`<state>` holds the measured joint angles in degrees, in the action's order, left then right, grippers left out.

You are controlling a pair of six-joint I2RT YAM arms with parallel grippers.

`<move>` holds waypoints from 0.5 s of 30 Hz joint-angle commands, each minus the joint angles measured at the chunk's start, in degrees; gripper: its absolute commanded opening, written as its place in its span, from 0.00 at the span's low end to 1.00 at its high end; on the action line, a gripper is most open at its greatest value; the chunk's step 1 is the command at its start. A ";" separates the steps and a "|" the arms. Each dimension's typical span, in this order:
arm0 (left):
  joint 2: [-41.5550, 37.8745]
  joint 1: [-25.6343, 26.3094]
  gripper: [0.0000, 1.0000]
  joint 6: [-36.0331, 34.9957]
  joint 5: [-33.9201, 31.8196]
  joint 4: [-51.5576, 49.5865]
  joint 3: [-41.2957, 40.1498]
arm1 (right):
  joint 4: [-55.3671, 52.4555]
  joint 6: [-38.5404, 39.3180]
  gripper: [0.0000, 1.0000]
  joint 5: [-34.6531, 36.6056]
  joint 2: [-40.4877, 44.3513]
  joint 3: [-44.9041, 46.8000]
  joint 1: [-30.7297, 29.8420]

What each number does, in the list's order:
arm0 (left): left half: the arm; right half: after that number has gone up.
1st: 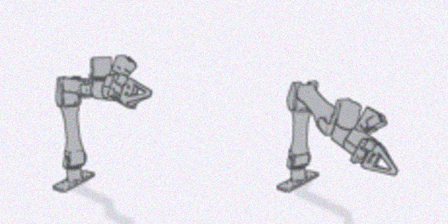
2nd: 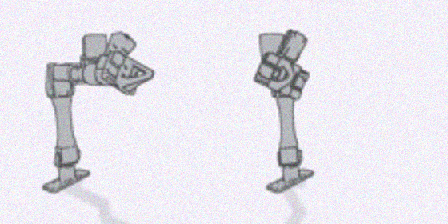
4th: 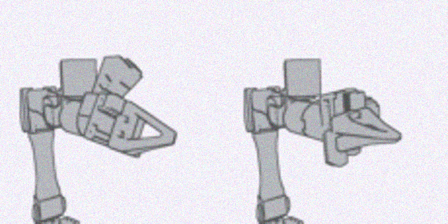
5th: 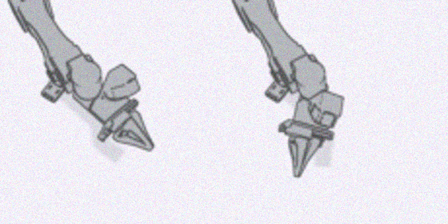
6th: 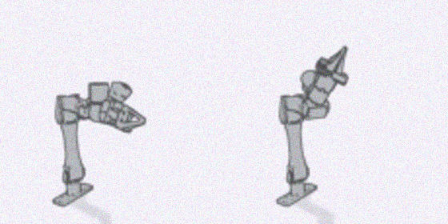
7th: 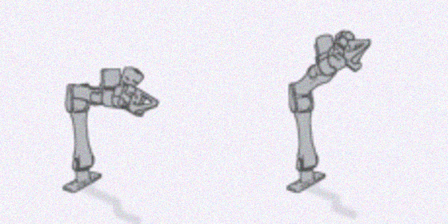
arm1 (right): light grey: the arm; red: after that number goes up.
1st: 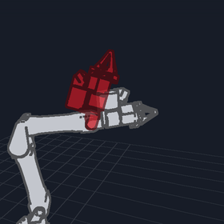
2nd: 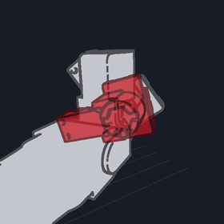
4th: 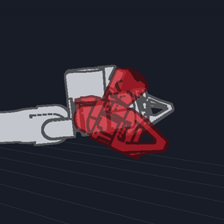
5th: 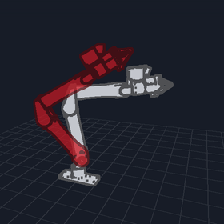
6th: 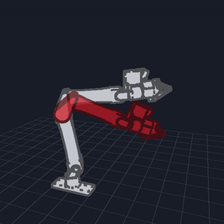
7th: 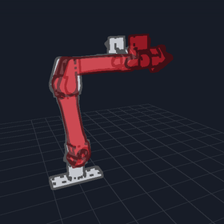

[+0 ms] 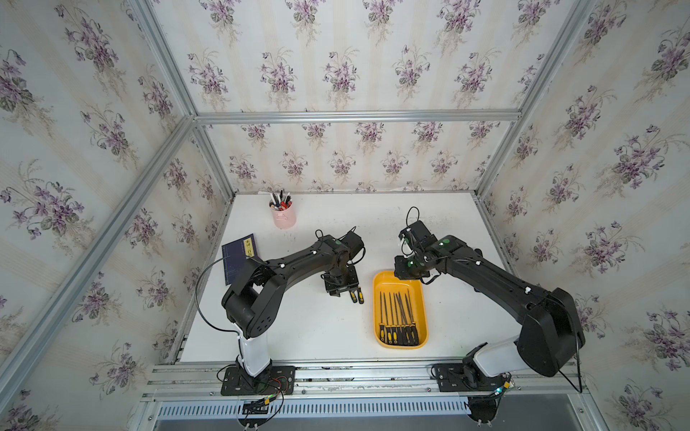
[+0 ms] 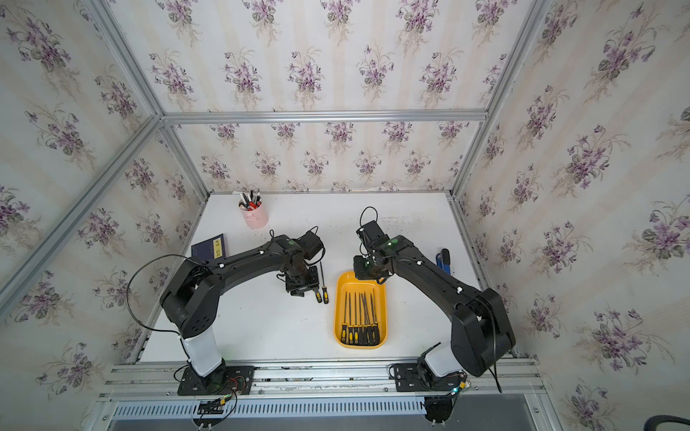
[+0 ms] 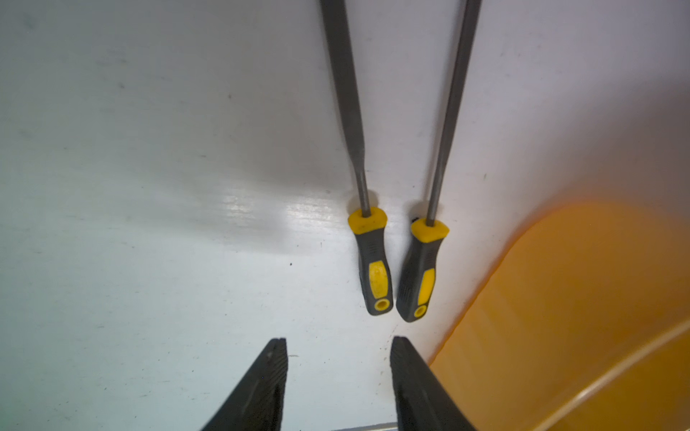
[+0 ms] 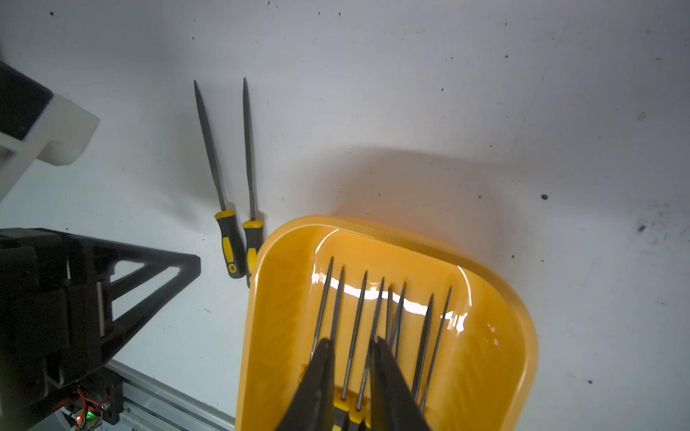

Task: Put the file tool into the storage box
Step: Pick up the file tool from the center of the board.

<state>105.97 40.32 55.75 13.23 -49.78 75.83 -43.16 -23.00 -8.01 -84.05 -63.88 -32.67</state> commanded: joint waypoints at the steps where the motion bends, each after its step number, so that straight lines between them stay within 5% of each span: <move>1: 0.84 0.61 0.49 2.24 -2.89 0.28 0.68 | 0.09 0.05 0.22 0.66 0.63 0.65 -0.03; 15: 5.17 2.88 0.47 5.25 -4.10 3.05 1.65 | 0.30 1.65 0.22 0.44 0.74 2.37 -0.03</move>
<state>110.41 43.20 60.16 10.63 -46.81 76.93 -43.40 -22.04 -7.42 -83.31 -61.76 -32.67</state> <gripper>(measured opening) 0.474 0.217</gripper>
